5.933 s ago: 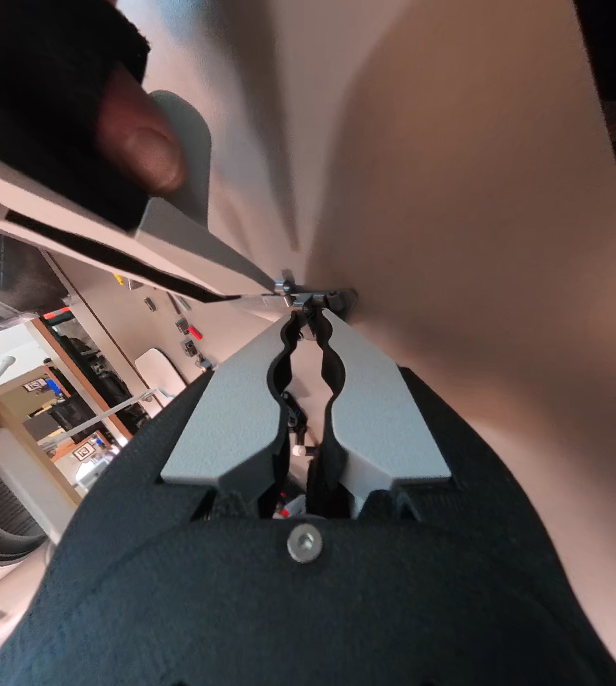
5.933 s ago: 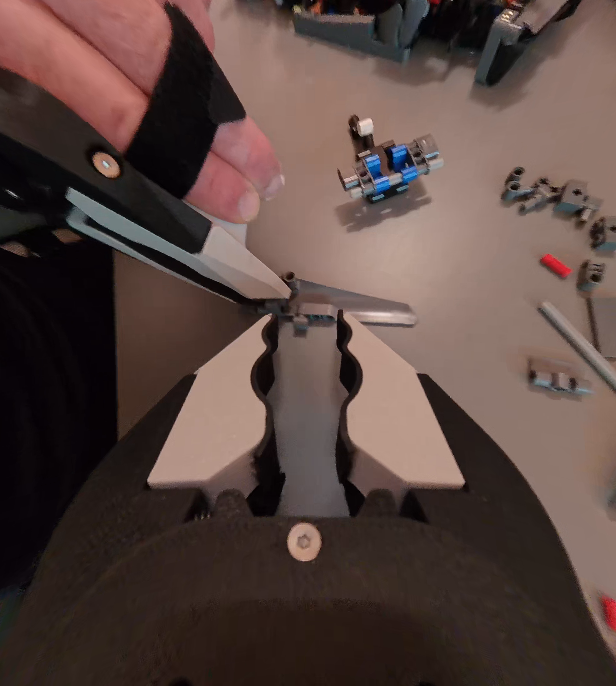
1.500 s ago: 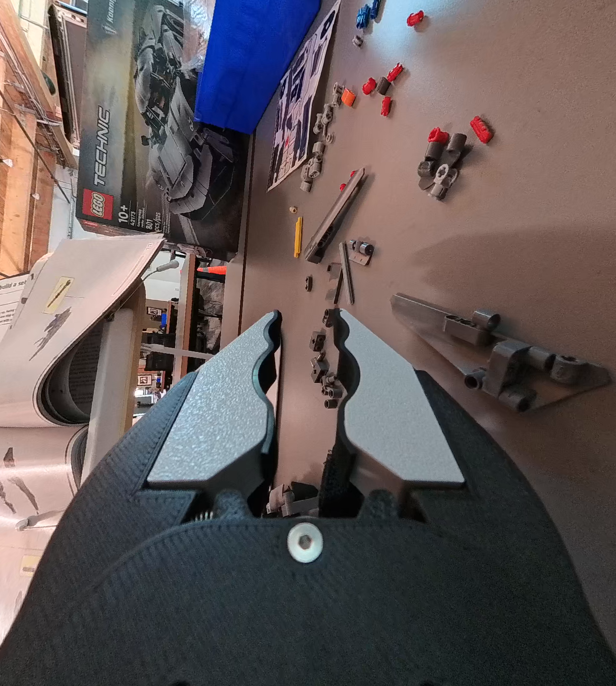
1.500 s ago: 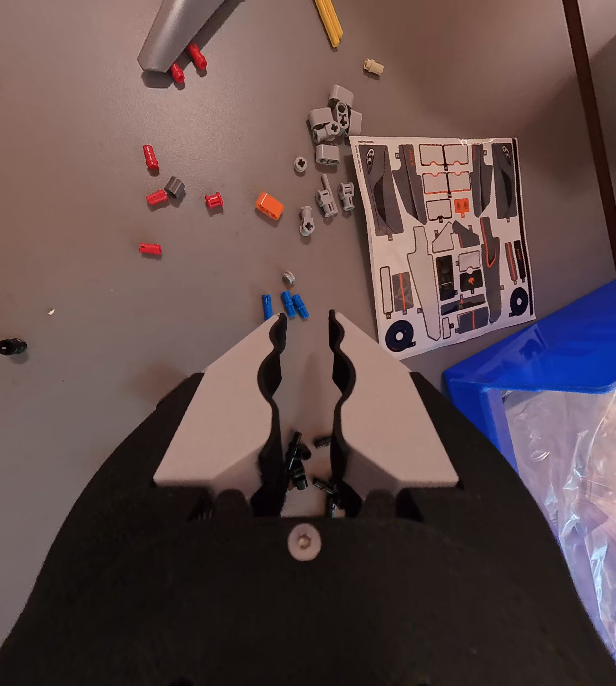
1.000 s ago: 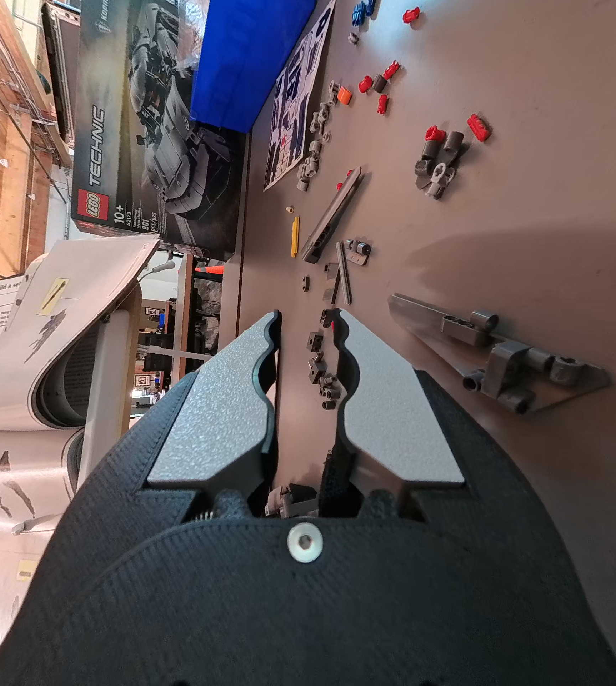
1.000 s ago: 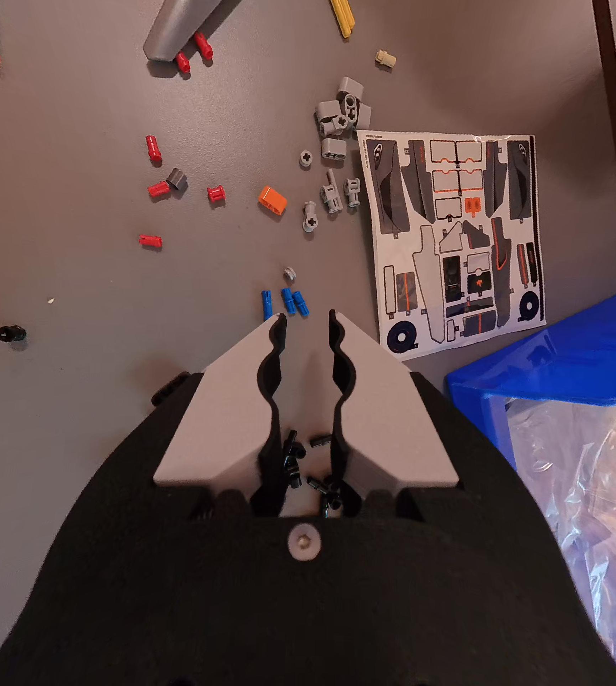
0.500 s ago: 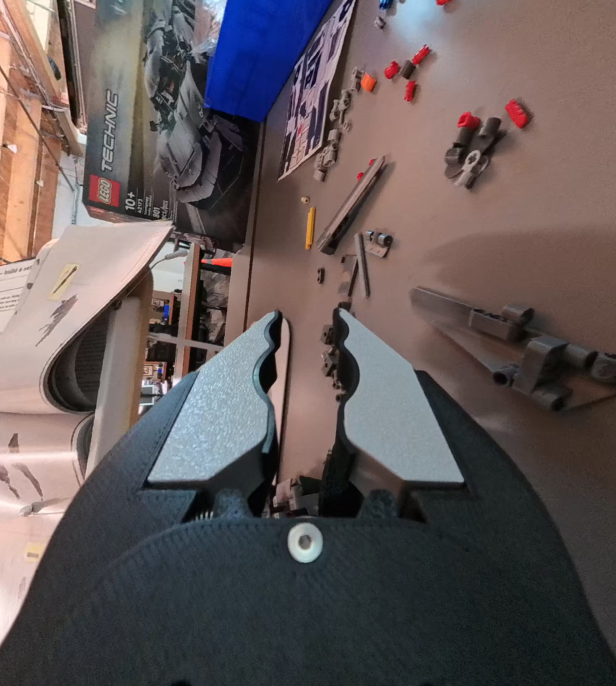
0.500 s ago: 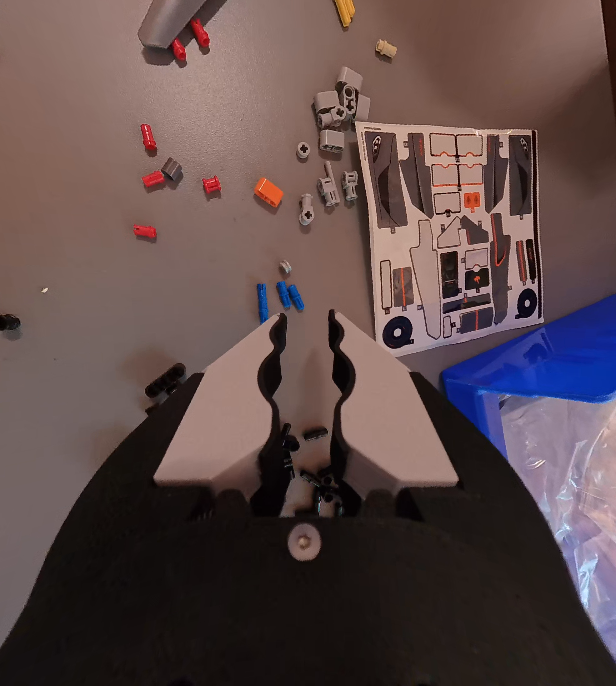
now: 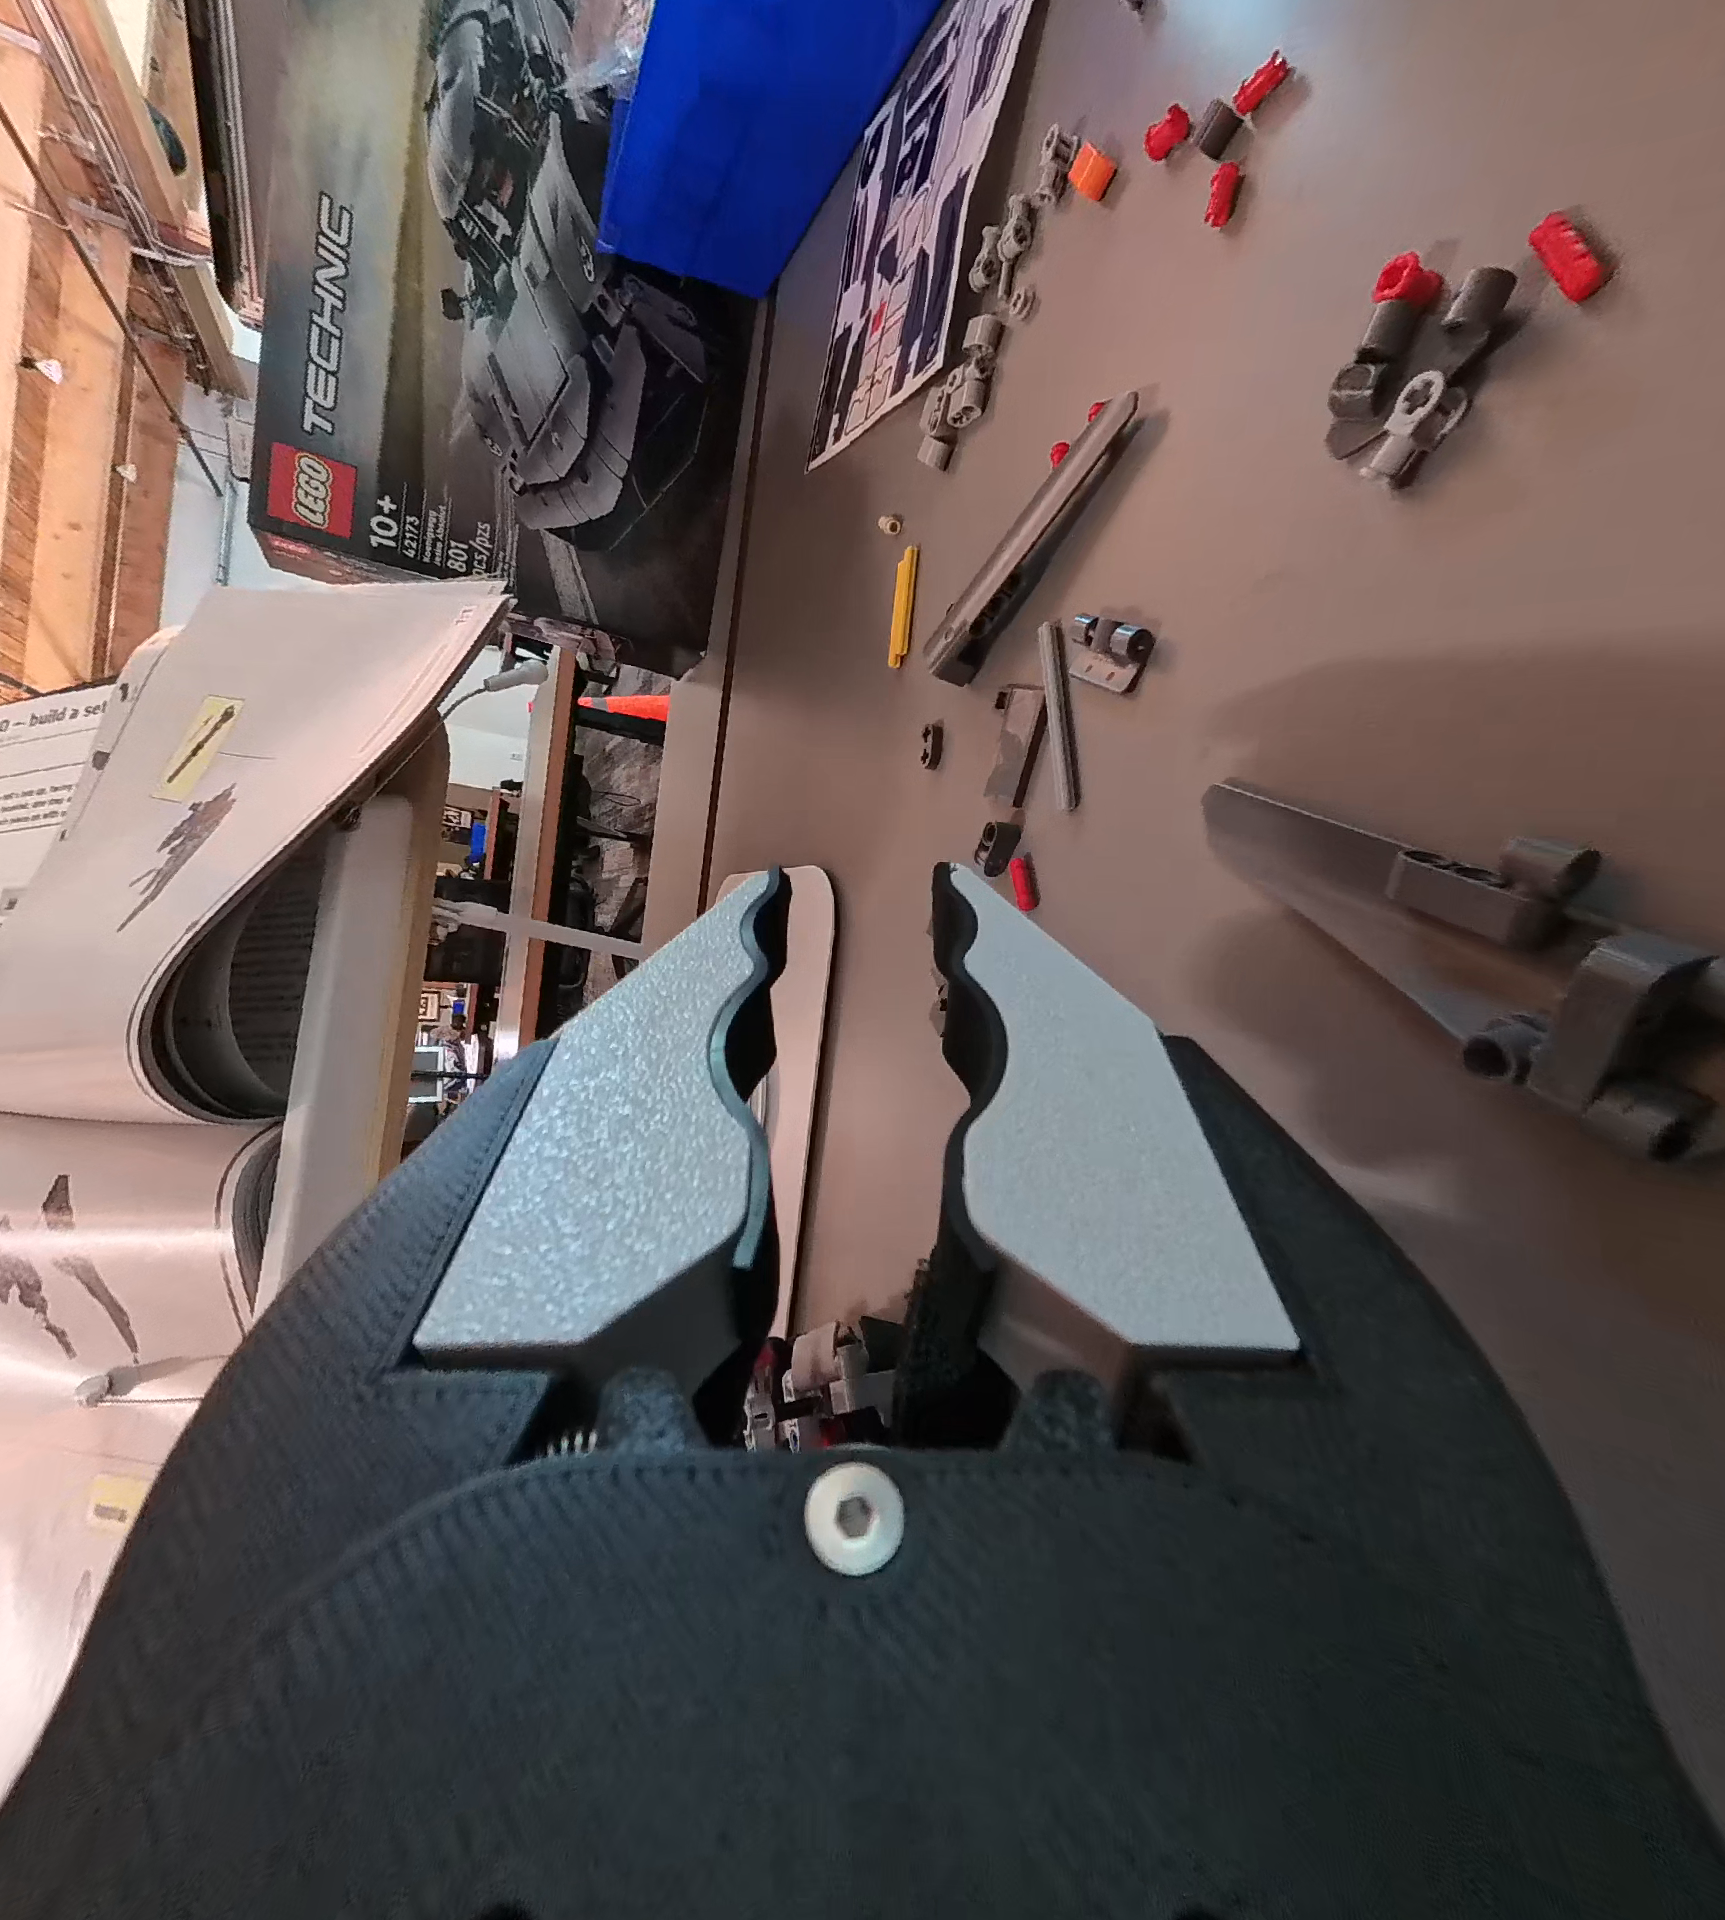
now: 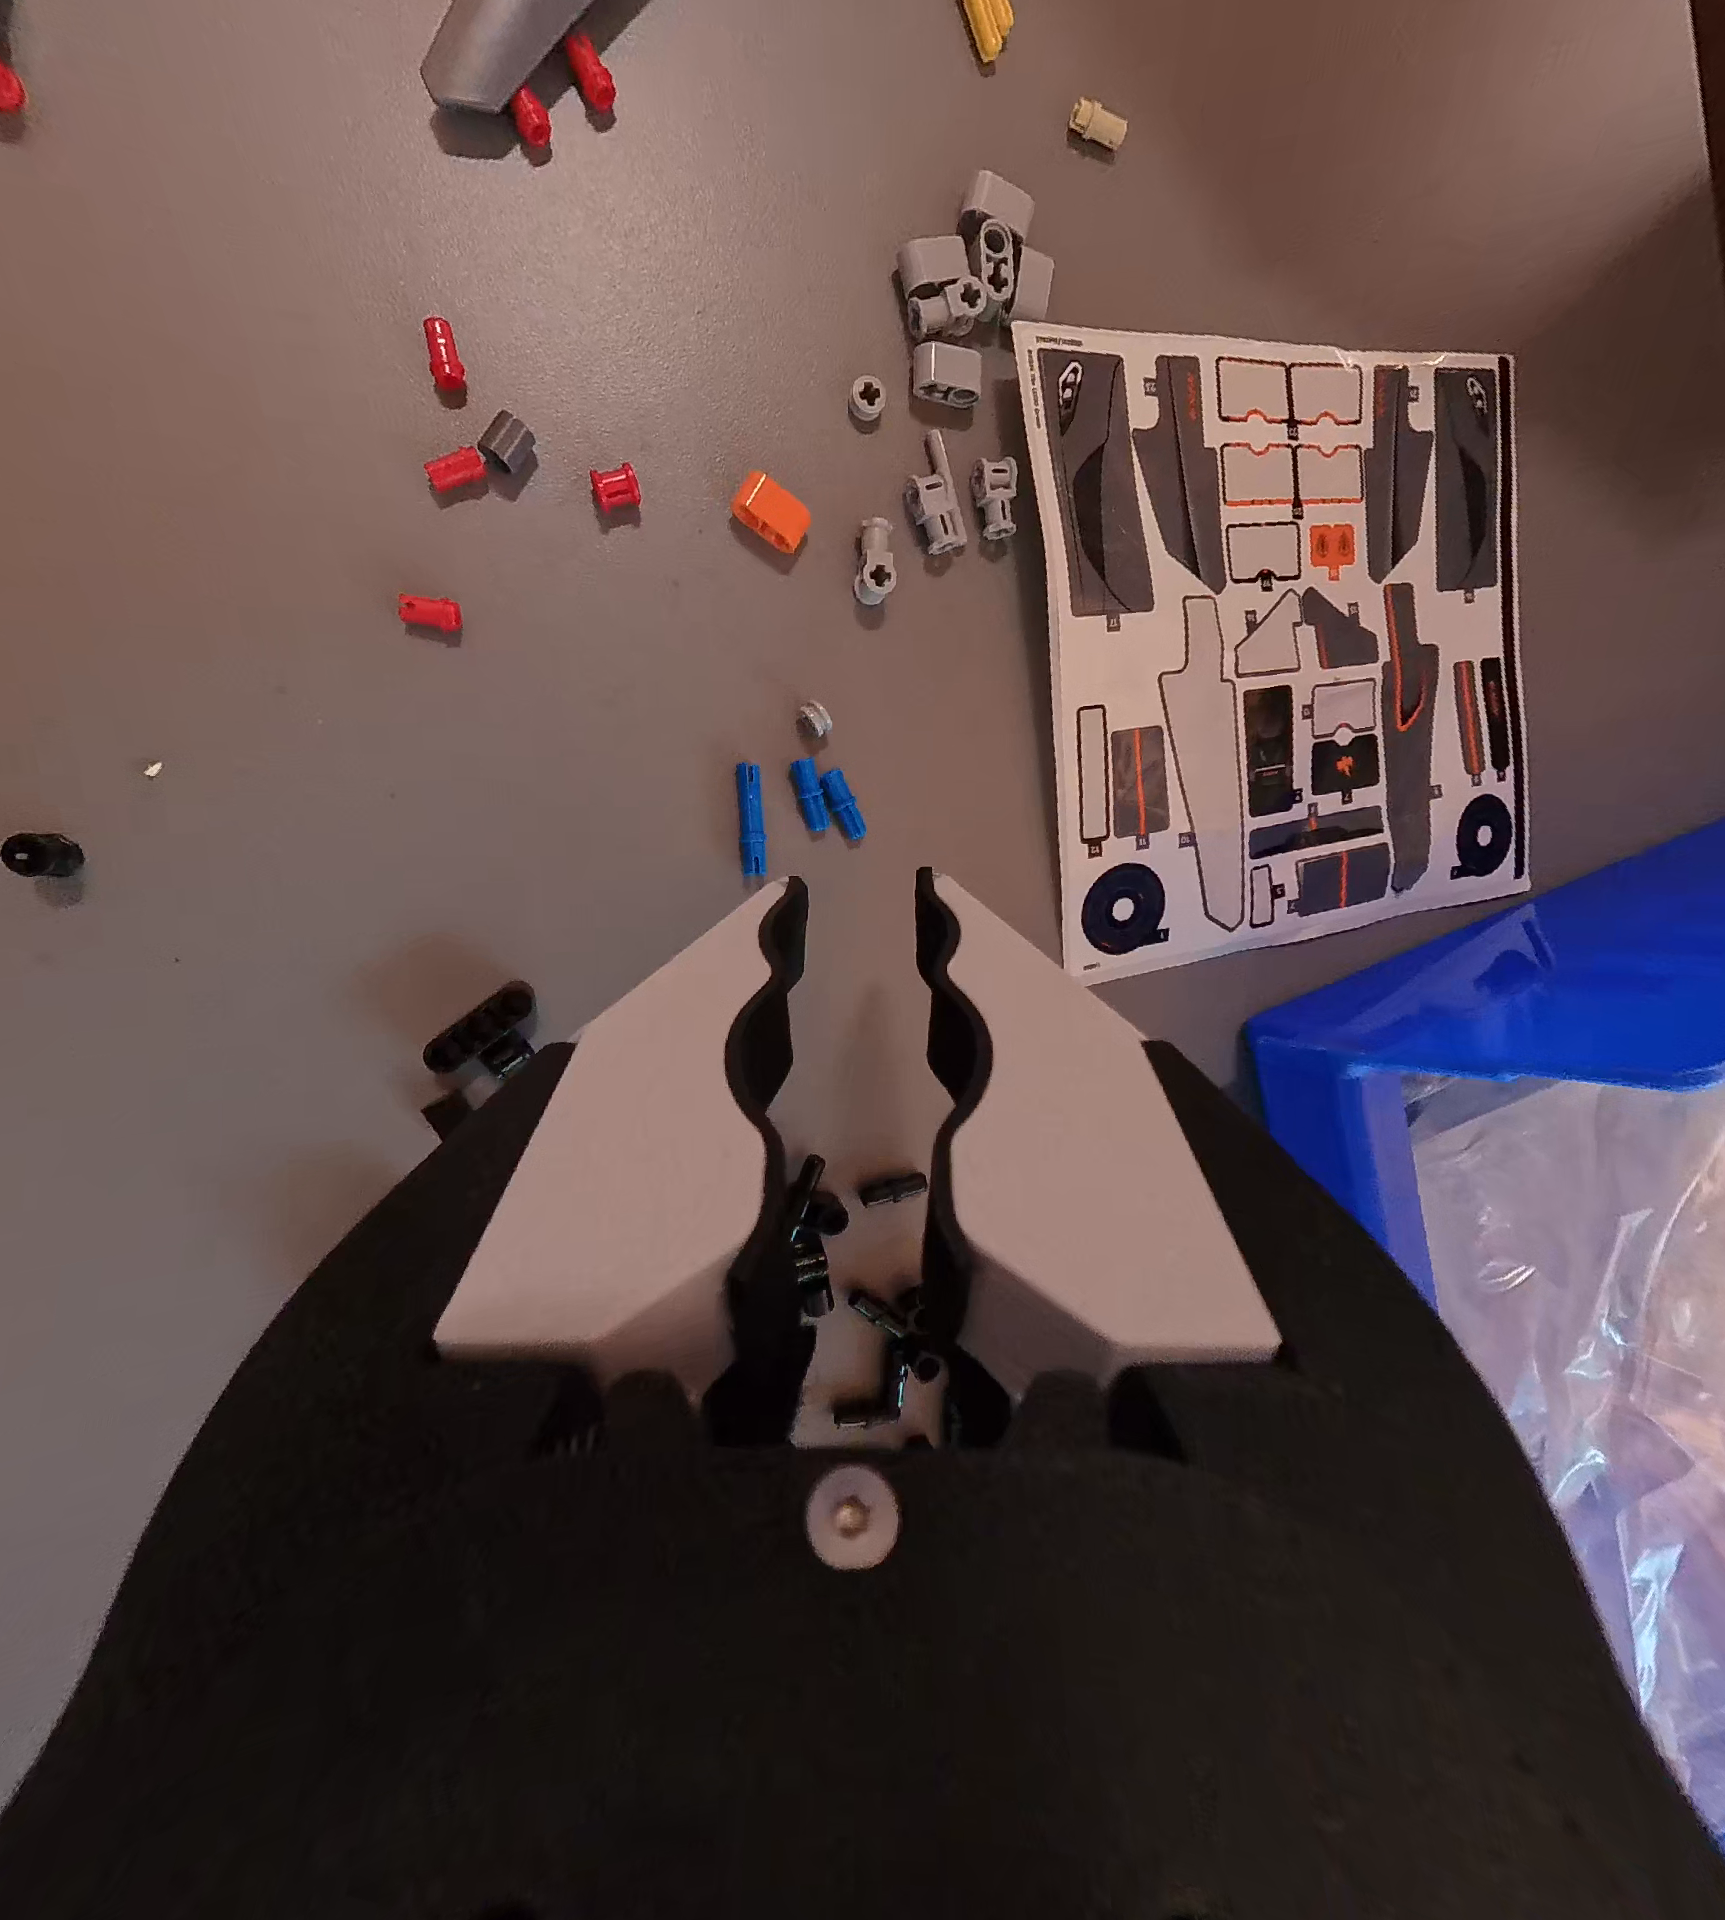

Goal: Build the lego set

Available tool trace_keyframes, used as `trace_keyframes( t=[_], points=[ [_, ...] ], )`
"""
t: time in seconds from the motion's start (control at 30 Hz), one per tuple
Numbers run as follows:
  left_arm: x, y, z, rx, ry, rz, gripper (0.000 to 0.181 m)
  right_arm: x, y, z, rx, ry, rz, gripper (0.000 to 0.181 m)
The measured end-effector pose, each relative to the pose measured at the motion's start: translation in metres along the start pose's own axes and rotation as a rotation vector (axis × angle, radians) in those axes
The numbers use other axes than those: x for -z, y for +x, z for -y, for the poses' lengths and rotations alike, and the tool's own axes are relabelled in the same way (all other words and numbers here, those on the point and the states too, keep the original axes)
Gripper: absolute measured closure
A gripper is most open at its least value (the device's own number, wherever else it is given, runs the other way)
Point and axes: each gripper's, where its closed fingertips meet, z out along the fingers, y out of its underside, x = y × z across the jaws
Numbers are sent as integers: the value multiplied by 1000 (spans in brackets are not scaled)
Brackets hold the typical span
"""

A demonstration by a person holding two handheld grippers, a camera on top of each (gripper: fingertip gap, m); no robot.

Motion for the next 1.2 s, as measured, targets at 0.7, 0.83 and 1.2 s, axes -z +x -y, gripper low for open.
trace_keyframes(
  t=[0.7, 0.83, 1.2],
  points=[
    [0, 1, 0, -9, -2, -3, 157, -21, -1, -1, 30, -24, 87, 165],
    [0, 1, -1, -9, -2, -5, 156, -29, 1, -3, 51, -53, 105, 168],
    [-1, 3, -1, -13, -4, -12, 157, -37, -2, 3, 89, -69, 167, 179]
  ],
)
